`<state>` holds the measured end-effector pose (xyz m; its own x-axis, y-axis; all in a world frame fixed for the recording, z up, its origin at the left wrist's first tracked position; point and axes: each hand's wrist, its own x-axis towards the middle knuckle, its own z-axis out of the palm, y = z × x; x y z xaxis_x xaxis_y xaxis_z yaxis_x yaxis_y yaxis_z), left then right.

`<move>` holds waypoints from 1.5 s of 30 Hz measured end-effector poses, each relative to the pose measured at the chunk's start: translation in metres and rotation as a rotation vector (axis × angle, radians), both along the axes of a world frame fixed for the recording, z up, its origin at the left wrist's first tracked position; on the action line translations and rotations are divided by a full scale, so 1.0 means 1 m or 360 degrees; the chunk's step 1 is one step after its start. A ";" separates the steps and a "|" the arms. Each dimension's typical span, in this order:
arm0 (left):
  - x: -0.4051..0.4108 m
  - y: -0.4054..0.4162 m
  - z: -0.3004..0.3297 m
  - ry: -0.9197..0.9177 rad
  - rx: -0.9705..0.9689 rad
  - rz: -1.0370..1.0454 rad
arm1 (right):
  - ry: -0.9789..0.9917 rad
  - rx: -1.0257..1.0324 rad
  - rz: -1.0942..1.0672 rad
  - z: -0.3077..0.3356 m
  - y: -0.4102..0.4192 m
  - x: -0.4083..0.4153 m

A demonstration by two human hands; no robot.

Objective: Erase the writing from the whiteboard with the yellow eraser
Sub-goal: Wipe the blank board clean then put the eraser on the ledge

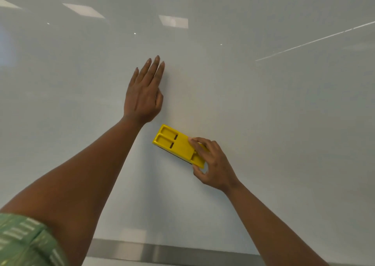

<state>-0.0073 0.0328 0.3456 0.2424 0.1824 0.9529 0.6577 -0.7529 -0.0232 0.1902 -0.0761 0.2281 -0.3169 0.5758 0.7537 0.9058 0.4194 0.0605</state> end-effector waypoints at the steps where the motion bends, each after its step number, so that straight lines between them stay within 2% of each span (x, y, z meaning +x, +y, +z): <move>1: -0.001 0.000 -0.008 0.0026 0.0011 0.0008 | 0.0020 -0.0007 0.0008 -0.007 -0.001 -0.001; 9: -0.006 0.007 -0.059 0.0078 -0.0097 0.0164 | 0.0093 -0.0261 0.0057 -0.065 -0.006 -0.007; 17: 0.002 0.016 -0.072 0.0126 -0.0211 0.0227 | 0.0002 -0.0683 0.0084 -0.138 -0.013 -0.006; 34: 0.016 0.033 -0.080 -0.0044 0.0016 0.0240 | 0.0183 -0.1246 -0.0160 -0.233 -0.014 0.015; 45: 0.021 0.043 -0.082 -0.0082 0.0109 0.0298 | 0.0453 -0.1386 -0.0185 -0.257 -0.015 0.018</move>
